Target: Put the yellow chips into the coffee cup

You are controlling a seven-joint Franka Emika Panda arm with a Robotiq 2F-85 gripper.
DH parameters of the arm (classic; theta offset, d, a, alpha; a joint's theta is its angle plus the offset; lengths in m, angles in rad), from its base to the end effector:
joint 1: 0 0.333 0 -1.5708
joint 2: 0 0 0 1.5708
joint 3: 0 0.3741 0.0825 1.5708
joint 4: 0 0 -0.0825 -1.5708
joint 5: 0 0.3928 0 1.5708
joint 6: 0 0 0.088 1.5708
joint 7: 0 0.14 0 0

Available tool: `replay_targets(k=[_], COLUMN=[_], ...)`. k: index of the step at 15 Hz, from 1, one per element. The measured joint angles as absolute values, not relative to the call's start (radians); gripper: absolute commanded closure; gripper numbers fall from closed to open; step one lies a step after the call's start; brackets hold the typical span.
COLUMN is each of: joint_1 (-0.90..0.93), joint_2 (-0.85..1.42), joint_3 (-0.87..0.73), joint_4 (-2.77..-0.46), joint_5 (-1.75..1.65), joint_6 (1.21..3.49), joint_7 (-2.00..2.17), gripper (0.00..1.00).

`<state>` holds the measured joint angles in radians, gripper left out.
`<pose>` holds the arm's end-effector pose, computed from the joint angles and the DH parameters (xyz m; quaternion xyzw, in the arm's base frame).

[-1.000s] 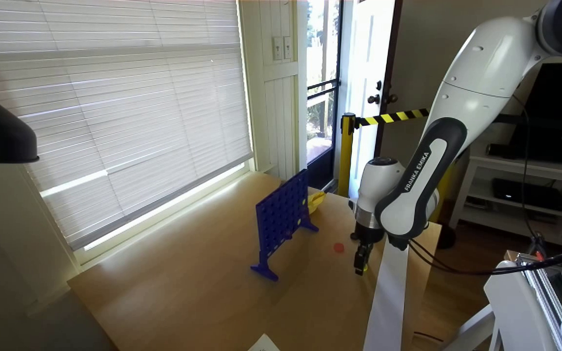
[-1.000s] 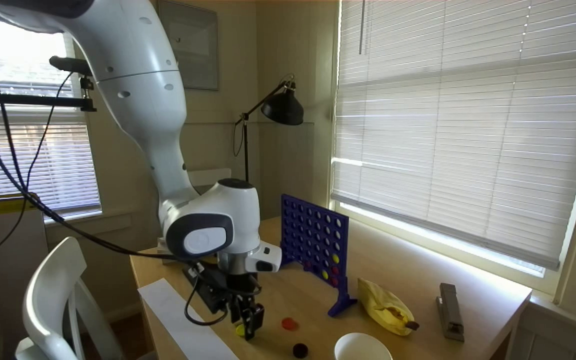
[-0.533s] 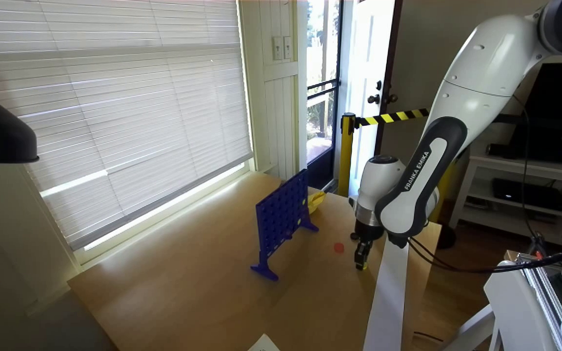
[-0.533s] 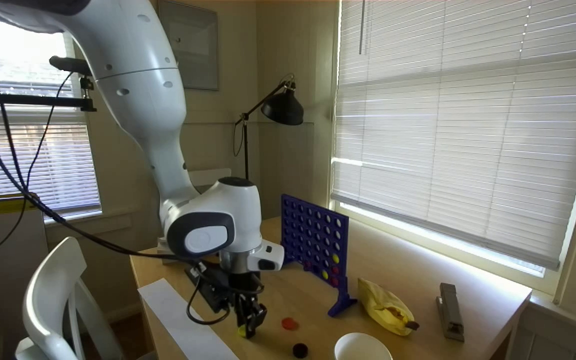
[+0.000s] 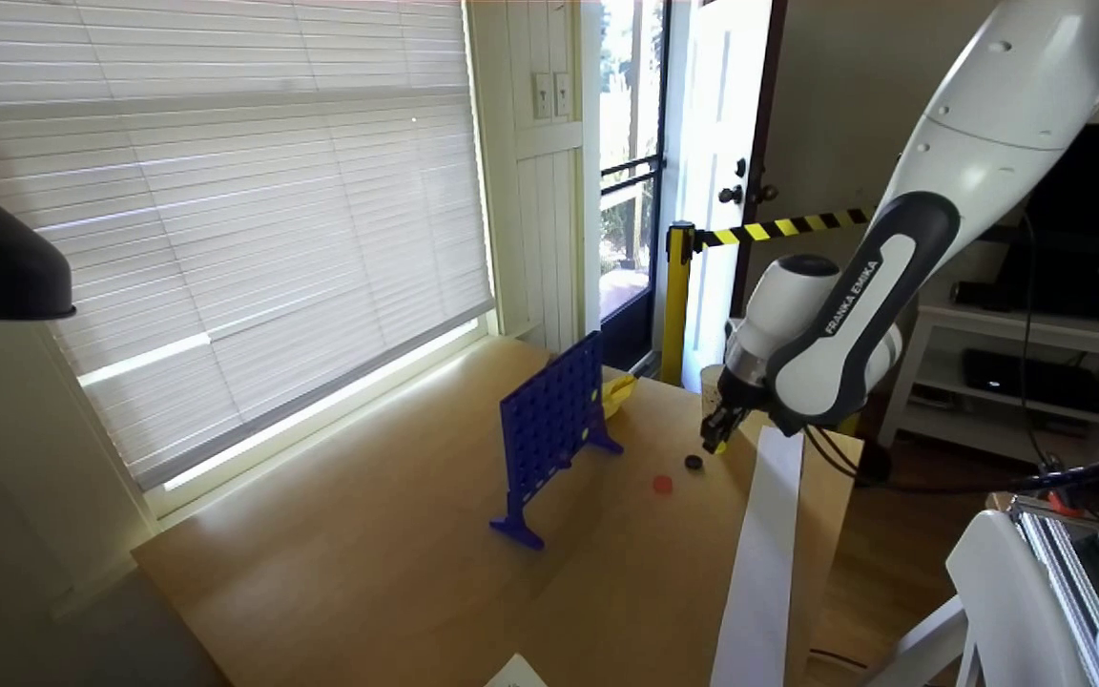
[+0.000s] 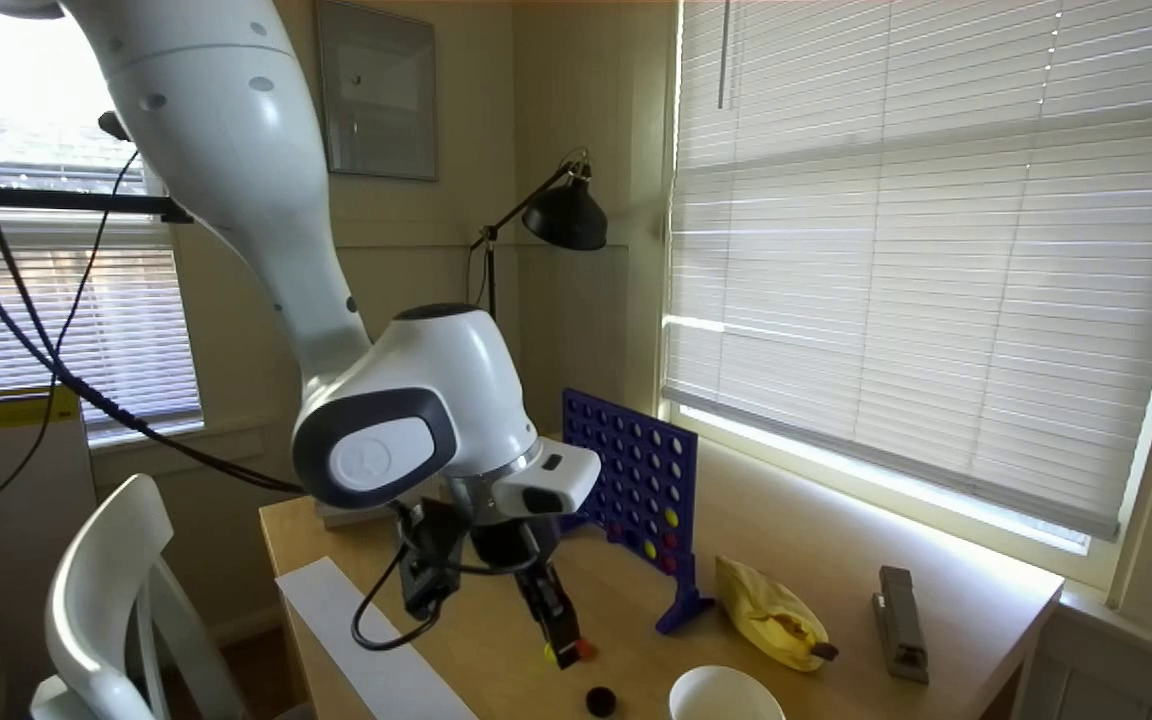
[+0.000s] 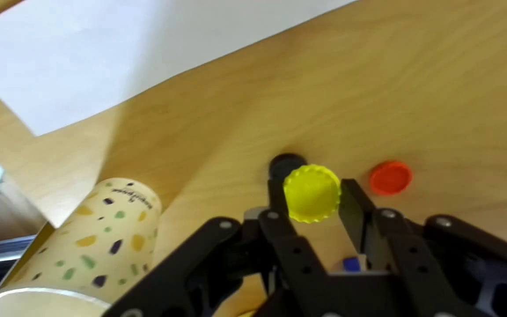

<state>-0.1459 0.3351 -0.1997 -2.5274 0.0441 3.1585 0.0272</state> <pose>0.4815 -0.1809 0.1997 0.9688 -0.1945 0.1448 0.0521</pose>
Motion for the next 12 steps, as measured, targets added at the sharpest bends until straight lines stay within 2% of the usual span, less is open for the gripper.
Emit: replay_targets(k=[7, 12], joint_1=[0.113, 0.227], joint_2=[0.259, 0.274], joint_3=[-0.583, -0.652], joint_4=[-2.638, -2.653], joint_5=[0.159, 0.333], joint_6=[3.461, 3.571], joint_7=[0.087, 0.086], gripper=[0.9, 0.9])
